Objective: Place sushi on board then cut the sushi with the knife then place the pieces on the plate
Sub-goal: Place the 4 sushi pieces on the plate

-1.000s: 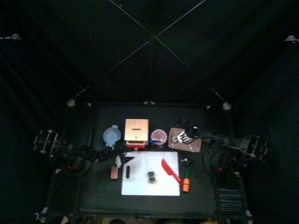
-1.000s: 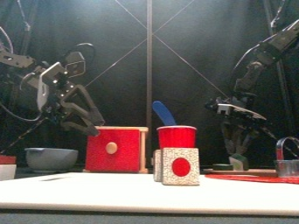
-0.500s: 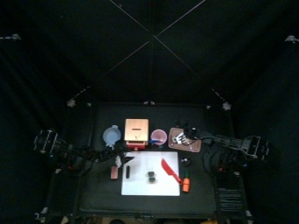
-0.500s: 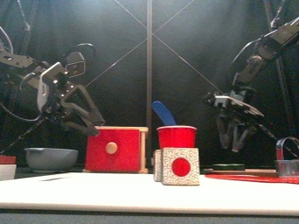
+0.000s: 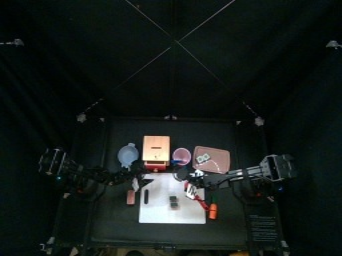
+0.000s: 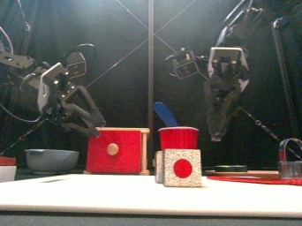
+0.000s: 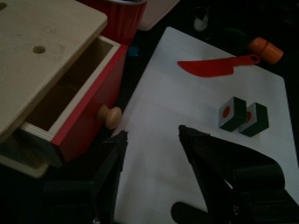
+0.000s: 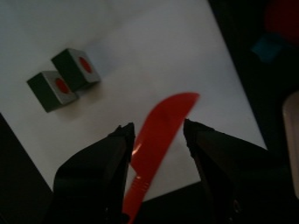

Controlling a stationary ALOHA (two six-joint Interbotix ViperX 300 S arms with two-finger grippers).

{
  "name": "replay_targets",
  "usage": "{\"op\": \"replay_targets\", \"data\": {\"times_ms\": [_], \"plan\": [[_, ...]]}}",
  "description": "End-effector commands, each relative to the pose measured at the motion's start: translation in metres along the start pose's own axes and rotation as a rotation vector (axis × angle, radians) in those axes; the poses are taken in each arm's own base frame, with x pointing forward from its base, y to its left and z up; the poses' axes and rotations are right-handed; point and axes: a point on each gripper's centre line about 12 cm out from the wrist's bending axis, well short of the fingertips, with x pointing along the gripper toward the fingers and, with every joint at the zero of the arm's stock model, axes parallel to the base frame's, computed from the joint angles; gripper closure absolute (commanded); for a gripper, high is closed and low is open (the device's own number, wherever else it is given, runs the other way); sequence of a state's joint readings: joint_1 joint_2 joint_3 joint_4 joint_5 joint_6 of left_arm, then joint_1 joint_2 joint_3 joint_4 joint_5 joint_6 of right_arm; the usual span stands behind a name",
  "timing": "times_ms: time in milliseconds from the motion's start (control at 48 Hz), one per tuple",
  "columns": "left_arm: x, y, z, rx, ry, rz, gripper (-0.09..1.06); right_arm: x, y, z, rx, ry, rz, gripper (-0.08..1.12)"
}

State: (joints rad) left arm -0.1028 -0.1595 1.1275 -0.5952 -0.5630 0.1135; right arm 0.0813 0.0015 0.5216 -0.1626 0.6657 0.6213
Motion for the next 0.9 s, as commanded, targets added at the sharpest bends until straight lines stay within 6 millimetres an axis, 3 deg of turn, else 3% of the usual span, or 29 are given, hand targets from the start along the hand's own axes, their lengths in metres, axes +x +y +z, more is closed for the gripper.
{"op": "replay_targets", "data": {"times_ms": [21, 188, 396, 896], "plan": [[0.002, -0.005, 0.008, -0.006, -0.025, -0.011, 0.1, -0.004, 0.026, 0.028, -0.062, -0.043, -0.003, 0.21], [0.003, -0.005, 0.008, -0.007, -0.024, -0.01, 0.1, 0.003, 0.039, 0.038, -0.138, -0.006, -0.024, 0.21], [0.003, -0.005, 0.01, -0.014, -0.027, -0.008, 0.1, 0.015, 0.06, 0.042, -0.218, 0.066, 0.096, 0.21], [0.003, -0.003, 0.006, -0.029, -0.002, 0.003, 0.1, 0.025, 0.066, 0.048, -0.312, 0.075, 0.112, 0.21]]}}
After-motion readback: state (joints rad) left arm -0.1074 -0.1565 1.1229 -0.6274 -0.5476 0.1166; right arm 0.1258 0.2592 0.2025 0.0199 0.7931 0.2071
